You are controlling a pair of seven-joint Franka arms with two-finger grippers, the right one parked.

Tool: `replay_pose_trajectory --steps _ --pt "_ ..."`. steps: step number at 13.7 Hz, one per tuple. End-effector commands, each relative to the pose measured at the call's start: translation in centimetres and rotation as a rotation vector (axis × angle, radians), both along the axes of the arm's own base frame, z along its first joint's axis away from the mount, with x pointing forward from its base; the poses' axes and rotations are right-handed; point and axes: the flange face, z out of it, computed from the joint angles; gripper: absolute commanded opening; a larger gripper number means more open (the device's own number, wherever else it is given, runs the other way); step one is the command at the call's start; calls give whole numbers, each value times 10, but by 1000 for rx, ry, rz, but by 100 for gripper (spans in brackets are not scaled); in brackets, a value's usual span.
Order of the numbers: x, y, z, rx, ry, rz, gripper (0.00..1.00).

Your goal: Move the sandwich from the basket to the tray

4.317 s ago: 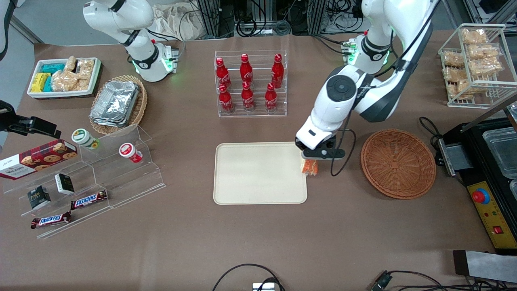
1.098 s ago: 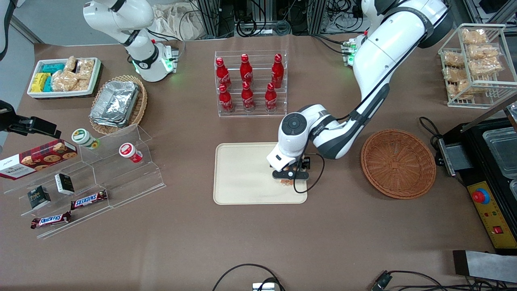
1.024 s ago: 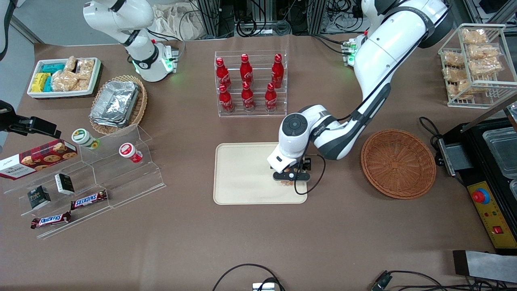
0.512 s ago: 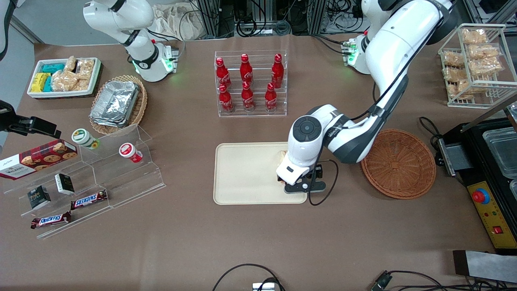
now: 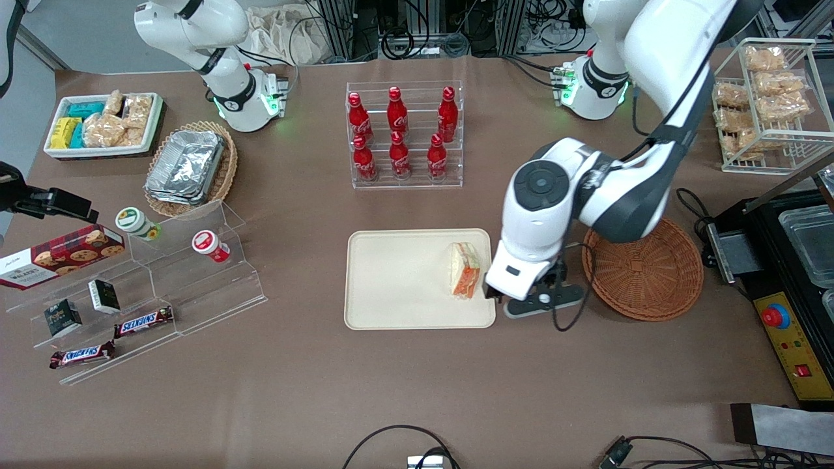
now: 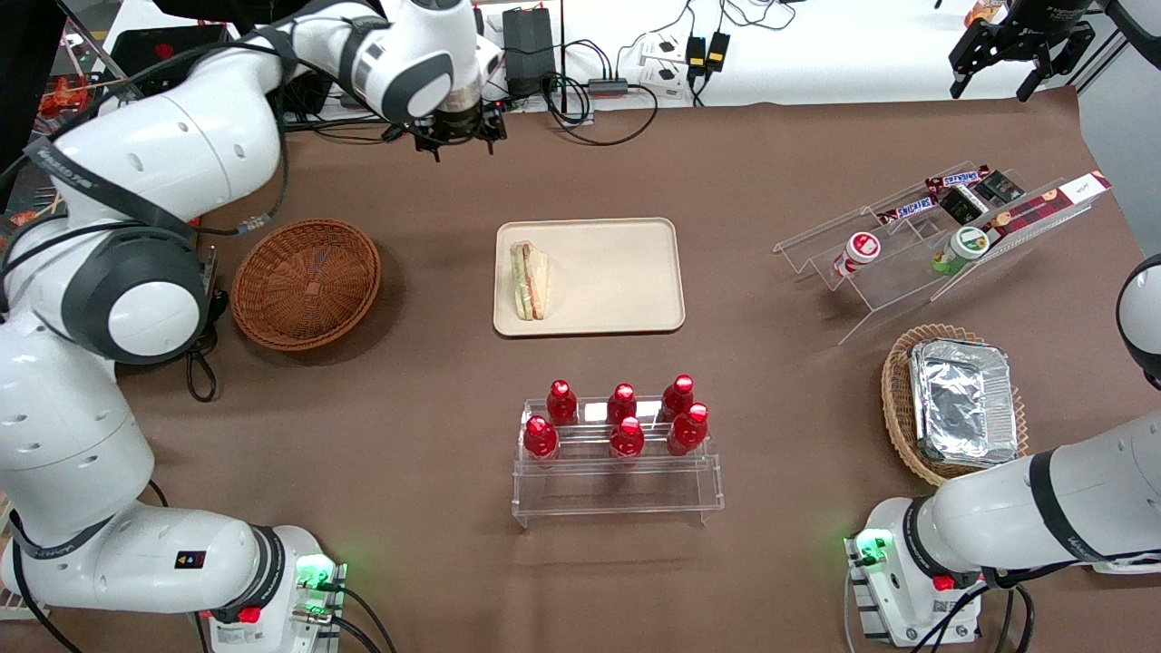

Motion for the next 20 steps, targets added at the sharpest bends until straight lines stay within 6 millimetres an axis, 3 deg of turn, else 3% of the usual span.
replay_pose_trajectory --steps 1,4,13,20 --pt "0 21 24 -9 0 46 100" --pt "6 45 36 -26 13 83 100" --pt "8 73 59 -30 53 43 100" --pt "0 149 85 -46 91 -22 100"
